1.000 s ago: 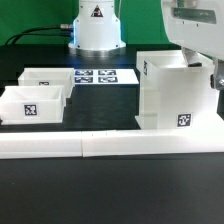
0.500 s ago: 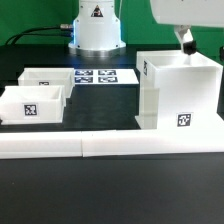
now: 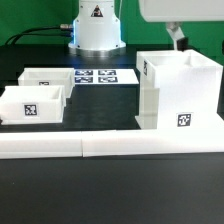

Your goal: Assemble drawer

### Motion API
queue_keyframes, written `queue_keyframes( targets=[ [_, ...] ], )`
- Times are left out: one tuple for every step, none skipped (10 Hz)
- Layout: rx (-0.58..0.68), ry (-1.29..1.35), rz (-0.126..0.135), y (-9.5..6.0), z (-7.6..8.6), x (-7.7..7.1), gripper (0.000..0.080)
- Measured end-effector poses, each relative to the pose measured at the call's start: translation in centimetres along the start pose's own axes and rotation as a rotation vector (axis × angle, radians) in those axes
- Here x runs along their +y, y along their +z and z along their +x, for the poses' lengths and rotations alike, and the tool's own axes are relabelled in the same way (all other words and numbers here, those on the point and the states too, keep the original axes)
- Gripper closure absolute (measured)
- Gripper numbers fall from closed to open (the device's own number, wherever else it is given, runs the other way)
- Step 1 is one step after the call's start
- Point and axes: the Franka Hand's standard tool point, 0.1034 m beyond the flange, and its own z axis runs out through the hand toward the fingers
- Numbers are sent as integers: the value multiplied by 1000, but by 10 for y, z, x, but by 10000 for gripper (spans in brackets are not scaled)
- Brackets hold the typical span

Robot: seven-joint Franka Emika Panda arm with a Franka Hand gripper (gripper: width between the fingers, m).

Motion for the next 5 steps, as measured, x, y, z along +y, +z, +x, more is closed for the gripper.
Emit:
queue_keyframes(
  targets=[
    [3,-115,-3,-3,0,2,150],
    [2,-176,-4,-1,0,3,150],
    [0,-245,-5,0,0,3,150],
    [0,-301,-5,0,0,3,150],
    [-1,-387,-6,1,0,4,150]
  ],
)
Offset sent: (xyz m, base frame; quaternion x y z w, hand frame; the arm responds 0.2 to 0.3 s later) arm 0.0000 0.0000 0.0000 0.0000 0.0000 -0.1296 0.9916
